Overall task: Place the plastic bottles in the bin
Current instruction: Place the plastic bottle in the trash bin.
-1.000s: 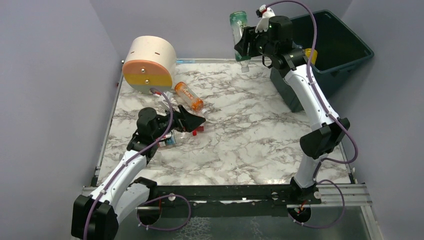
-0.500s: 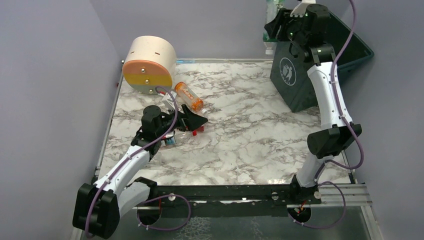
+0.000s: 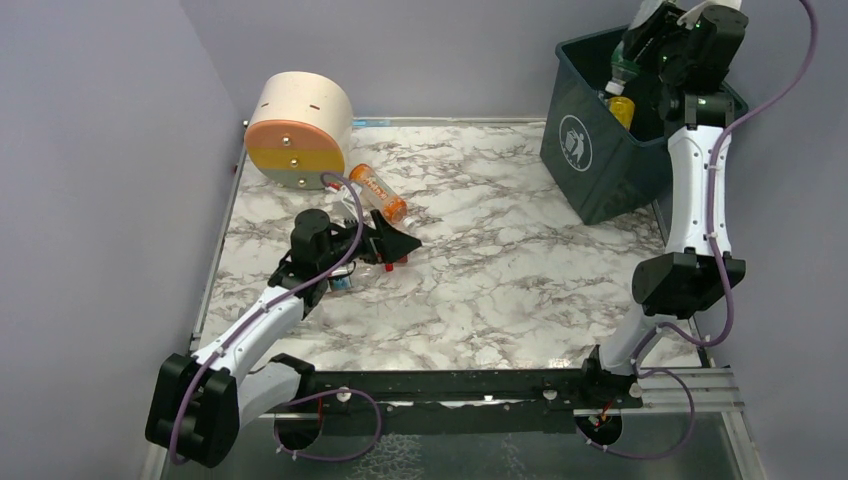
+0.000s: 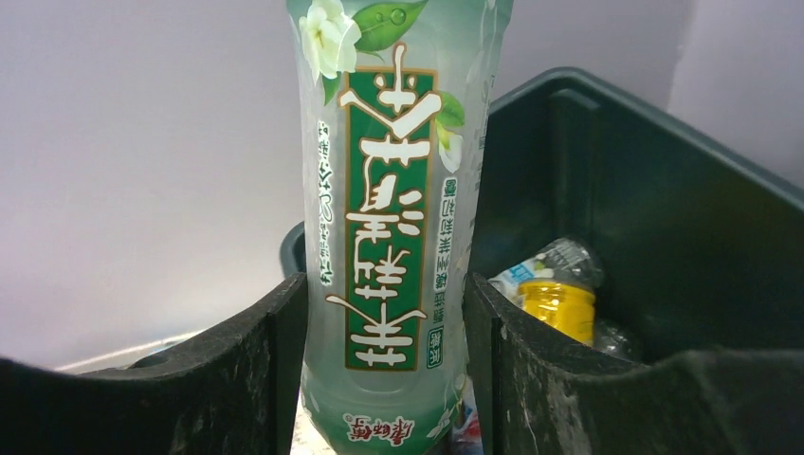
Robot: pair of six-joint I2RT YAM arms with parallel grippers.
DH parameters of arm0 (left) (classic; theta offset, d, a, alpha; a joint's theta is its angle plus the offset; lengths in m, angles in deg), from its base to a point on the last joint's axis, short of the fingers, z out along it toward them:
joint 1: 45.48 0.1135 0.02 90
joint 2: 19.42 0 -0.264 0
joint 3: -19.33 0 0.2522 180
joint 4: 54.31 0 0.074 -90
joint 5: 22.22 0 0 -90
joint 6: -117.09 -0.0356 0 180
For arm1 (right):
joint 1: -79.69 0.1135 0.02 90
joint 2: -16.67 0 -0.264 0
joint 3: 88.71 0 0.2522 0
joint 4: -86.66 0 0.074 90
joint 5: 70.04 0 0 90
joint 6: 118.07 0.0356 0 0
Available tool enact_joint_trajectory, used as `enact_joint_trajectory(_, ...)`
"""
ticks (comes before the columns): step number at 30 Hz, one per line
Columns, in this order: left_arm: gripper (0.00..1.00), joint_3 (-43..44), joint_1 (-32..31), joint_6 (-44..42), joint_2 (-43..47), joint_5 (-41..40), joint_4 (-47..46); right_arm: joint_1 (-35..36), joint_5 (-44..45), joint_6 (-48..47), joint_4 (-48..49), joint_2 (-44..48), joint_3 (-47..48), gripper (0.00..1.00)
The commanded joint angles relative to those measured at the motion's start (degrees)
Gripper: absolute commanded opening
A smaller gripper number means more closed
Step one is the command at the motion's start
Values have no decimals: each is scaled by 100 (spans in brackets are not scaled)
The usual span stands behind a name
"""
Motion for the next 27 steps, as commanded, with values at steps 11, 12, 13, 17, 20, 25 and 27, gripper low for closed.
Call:
enact_joint_trajectory(11, 99, 503, -137, -206, -214, 101, 60, -341, 522, 348, 223, 37, -151, 69)
enact_joint_trajectory(12, 99, 525, -137, -236, -227, 76, 117, -343, 550, 340, 204, 30, -159, 70)
enact_joint_trajectory(13, 99, 553, -137, -265, -244, 47, 185, -350, 565, 333, 185, 16, -172, 72)
enact_joint_trajectory(17, 99, 582, -139, -272, -298, 41, 207, -360, 605, 323, 158, 28, -256, 74)
enact_joint_trajectory(20, 99, 581, -148, -259, -286, 49, 231, -361, 562, 355, 126, 66, -275, 86)
enact_joint_trajectory(25, 99, 616, -146, -339, -137, -46, 421, -354, -4, 561, 236, 272, -446, 90)
enact_joint_trajectory(27, 99, 638, -147, -358, -88, -114, 543, -337, -512, 716, 313, 326, -528, 92)
